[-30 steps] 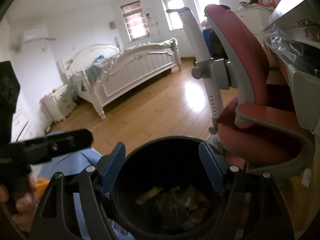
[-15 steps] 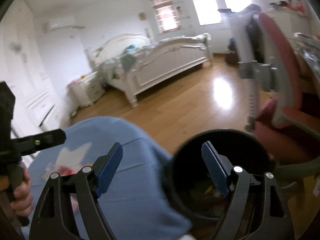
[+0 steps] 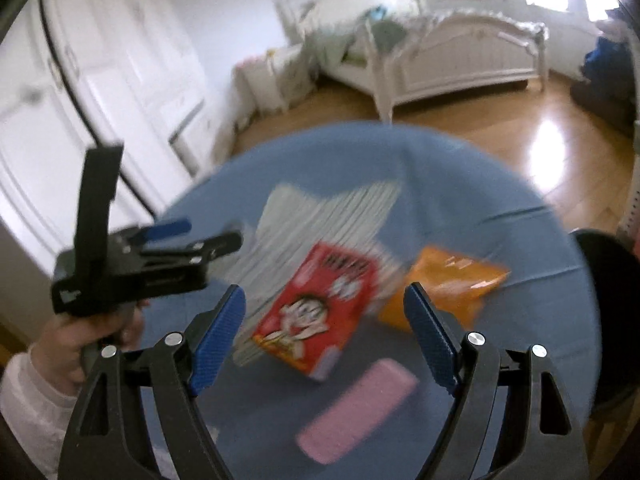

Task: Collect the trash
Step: 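Grasp the clear cup lid with the left tool while the right grasps the red milk box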

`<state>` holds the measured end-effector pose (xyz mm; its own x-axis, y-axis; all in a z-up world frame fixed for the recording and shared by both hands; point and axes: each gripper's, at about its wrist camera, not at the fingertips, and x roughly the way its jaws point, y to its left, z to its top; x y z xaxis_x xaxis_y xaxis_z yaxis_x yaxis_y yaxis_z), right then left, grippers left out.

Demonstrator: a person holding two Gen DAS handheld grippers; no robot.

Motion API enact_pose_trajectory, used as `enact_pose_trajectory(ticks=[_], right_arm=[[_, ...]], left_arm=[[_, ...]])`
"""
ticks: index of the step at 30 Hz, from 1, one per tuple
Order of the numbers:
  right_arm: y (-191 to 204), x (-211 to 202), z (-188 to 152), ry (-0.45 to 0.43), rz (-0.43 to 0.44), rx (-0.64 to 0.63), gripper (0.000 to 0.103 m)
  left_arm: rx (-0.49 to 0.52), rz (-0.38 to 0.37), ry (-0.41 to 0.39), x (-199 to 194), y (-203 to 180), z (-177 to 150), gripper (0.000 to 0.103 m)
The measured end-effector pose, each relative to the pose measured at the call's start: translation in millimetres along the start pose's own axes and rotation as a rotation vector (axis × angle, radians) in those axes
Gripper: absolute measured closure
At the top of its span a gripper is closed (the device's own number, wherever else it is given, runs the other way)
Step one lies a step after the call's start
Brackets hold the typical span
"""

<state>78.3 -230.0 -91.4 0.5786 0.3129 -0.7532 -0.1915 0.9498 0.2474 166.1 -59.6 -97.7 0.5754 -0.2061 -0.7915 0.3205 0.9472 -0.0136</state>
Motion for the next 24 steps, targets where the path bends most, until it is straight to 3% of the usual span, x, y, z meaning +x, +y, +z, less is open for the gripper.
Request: enact_pose_trajectory(ticks=[3,5,7,9,10,13,17,24], right_arm=[[8,25,-2,0.067,-0.073,-0.006,0.023],[6,36,-4,0.085,-0.115,-0.006,0.030],[9,39,-2,0.077,-0.161,-0.030,0.044],[8,38,-3,0.071,-0.139,-0.024,0.048],[6,36,-3,0.066,-0.135,-0.021,0.053],[-1,27,-4,0.033,-0.099,-0.014,0.052],[-13,-2,0,-0.071,-0.010,0.005,0.052],[-50,-79,6,-0.302,-0.086,0.076,0.052]], left_arm=[[0.005,0.009,0.015,11,4,-3,0.020],[0.017,0.011,0.001,10,5,-3,0.025],[0.012,0.008,-0.006,9,8,-1,0.034],[0.009,0.017,-0.013,9,12,1,0.048],[0.002,0.016,-0.018,7,14,0,0.049],[-0.016,0.001,-0.024,6,18,-1,0.049],[-0.045,-0.025,-0.054,-6,18,-3,0.050],[-0.021,-0.132,-0.182,-54,-32,14,0.049]])
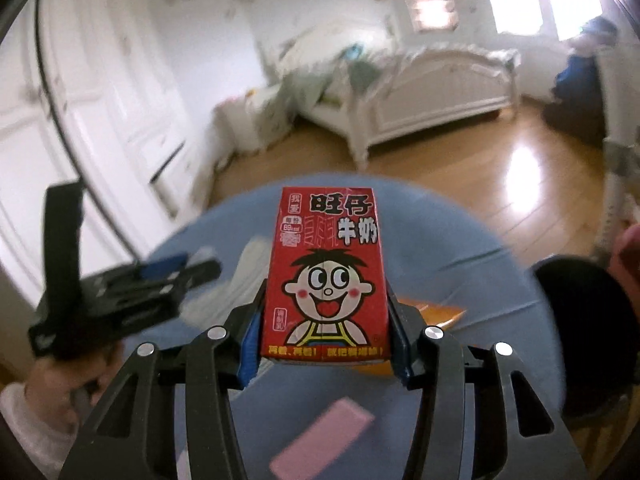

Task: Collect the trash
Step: 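Grasp the clear cup lid with the left tool while the right grasps the red milk box, then carry the clear lid and red milk box to the bin and release both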

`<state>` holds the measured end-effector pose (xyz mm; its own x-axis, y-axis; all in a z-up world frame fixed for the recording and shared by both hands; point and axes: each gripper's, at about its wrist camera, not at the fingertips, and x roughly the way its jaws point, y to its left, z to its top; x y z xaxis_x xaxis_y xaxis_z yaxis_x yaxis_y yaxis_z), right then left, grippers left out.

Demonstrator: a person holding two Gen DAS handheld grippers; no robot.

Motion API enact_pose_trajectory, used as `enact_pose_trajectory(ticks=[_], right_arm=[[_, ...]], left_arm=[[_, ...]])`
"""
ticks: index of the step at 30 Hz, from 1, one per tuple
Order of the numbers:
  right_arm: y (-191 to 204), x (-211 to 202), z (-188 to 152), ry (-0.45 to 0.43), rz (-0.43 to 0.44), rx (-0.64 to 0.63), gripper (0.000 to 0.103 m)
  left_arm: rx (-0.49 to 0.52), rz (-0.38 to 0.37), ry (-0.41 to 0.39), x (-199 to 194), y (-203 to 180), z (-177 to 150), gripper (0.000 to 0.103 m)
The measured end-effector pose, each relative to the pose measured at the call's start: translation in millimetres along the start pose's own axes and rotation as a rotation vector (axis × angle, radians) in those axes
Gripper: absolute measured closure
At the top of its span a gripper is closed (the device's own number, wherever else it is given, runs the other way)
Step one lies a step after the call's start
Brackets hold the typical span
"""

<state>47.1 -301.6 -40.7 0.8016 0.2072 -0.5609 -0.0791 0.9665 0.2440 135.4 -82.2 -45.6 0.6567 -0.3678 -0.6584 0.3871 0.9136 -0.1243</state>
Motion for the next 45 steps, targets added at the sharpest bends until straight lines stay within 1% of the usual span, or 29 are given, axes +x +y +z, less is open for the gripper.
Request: enact_pose_trajectory(ticks=[3,6,10,18,22,25,30,37,45], right_arm=[[-24,-27,9,-0.085,-0.068,0.007,0.052],[-54,-50,14,-0.134,-0.129,0.020,0.052],[-97,-67,16,-0.164,-0.197,0.057,0.052],[-173,-80,5,-0.174,-0.267,0.143,0.052],[-189,-76,-4,-0.170,-0.285,0.172,0.052],[-205,-73,-9,-0.167,-0.295,0.193,0.052],[-219,-69,-16,-0.155,-0.317,0.216,0.052],[-244,-59,-25,-0.135,-0.354,0.241,0.052],[-260,-49,-31,-0.111,-0.389,0.236,0.052]], left_arm=[[0.008,-0.054,-0.055,-10,-31,13,0.049],[0.018,-0.112,-0.072,-9,-61,21,0.049],[0.056,-0.159,-0.077,1,-100,29,0.049],[0.126,-0.252,-0.049,27,-167,34,0.049],[0.151,-0.286,-0.052,36,-195,35,0.049],[0.166,-0.317,-0.039,49,-213,38,0.049],[0.202,-0.356,-0.013,70,-244,37,0.049],[0.226,-0.386,0.033,97,-262,37,0.049],[0.238,-0.395,0.068,113,-268,36,0.049]])
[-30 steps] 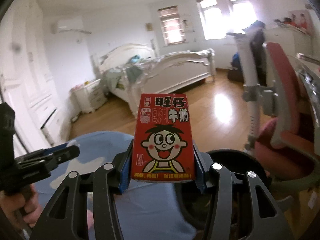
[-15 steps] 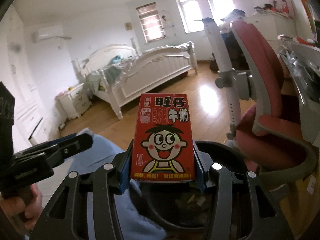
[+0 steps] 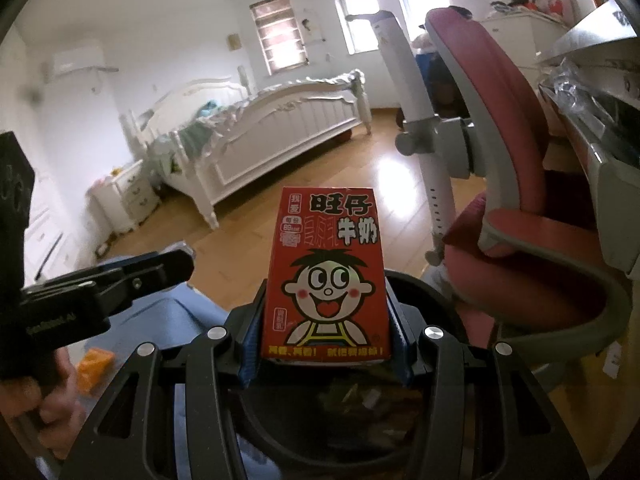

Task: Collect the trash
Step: 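Carry the clear lid and red milk box to the bin and release both, then grasp the pink hair roller with the left tool while the right grasps the orange sachet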

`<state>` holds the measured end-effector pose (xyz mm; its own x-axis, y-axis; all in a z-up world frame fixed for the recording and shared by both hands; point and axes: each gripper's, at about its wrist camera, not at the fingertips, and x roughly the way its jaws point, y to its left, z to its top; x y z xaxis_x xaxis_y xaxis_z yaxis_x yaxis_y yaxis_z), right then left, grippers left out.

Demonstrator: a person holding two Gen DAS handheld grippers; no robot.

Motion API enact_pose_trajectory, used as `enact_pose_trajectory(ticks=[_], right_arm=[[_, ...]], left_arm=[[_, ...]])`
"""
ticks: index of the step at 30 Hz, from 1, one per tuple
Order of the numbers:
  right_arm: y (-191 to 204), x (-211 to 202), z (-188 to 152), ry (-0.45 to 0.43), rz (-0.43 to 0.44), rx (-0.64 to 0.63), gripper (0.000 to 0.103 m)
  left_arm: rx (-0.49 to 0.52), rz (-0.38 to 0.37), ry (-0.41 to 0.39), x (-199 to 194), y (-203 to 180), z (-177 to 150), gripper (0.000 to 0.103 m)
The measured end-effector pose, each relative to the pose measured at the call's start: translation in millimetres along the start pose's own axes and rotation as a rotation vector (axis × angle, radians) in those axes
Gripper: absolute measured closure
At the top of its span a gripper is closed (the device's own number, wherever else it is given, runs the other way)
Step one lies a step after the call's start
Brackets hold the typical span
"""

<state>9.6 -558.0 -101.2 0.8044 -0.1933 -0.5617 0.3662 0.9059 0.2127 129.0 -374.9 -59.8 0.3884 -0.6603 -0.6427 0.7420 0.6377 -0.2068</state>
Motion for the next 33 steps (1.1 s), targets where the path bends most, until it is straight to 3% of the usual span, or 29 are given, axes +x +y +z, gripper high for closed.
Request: enact_pose_trajectory(ticks=[17,20,22,28,33], right_arm=[[-8,14,-2,0.032,-0.036,-0.010,0.052],[-8,16,-1,0.051,-0.049,-0.017,0.041],[-8,13,-1,0.035,-0.055,-0.015,0.029],[-6,6,-2,0.041,-0.057,-0.015,0.029],[8,-4,-3,0.042,-0.025,-0.020,0.029]], left_arm=[[0.005,-0.031,0.031,25,-14,9,0.048],[0.013,-0.042,0.038,24,-16,11,0.043],[0.018,-0.034,0.022,20,-19,13,0.025],[0.020,-0.052,-0.001,-6,-18,16,0.024],[0.026,-0.033,-0.018,-52,-10,3,0.024]])
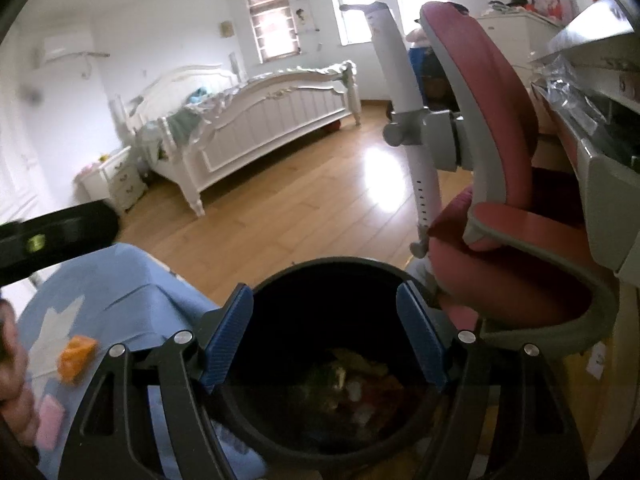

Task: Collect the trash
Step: 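Grasp the pink hair roller with the left tool while the right grasps the orange sachet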

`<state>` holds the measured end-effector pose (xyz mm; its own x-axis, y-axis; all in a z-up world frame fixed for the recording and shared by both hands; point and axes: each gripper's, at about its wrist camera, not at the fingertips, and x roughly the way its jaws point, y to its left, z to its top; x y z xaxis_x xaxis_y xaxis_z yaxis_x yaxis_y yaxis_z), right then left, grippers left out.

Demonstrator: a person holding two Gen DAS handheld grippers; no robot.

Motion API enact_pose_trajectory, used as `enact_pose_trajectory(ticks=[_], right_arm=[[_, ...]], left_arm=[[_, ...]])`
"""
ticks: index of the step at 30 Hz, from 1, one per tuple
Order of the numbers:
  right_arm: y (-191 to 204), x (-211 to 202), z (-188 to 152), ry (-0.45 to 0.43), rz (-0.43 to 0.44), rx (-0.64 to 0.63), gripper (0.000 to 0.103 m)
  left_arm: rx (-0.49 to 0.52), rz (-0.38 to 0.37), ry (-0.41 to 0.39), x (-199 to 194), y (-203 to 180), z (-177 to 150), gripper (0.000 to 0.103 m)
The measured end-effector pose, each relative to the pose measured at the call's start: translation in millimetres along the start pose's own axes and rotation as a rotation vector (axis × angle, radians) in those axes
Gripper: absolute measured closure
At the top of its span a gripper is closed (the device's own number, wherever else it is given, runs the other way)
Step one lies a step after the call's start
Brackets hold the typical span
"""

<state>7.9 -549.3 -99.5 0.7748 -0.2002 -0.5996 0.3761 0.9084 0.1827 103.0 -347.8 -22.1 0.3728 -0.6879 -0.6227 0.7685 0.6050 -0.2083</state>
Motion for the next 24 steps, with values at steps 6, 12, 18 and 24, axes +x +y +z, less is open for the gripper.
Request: enact_pose_trajectory(ticks=[6,12,18,24], right_arm=[[37,-15,-3,0.008,0.087,-0.028,0.027],[90,-26,-10,0.053,0.215,-0.064,0.023],[141,-28,-20,0.120,0.299,-0.111,0.022],[178,-26,-29,0.191,0.324,-0.158,0.022]], left_arm=[[-0.032,0.109,0.006,-65,40,-38,0.024],[-0.113,0.184,0.074,-103,87,-79,0.024],[-0.112,0.173,0.144,-104,89,-121,0.025],[-0.042,0.217,0.240,-71,79,-141,0.048]])
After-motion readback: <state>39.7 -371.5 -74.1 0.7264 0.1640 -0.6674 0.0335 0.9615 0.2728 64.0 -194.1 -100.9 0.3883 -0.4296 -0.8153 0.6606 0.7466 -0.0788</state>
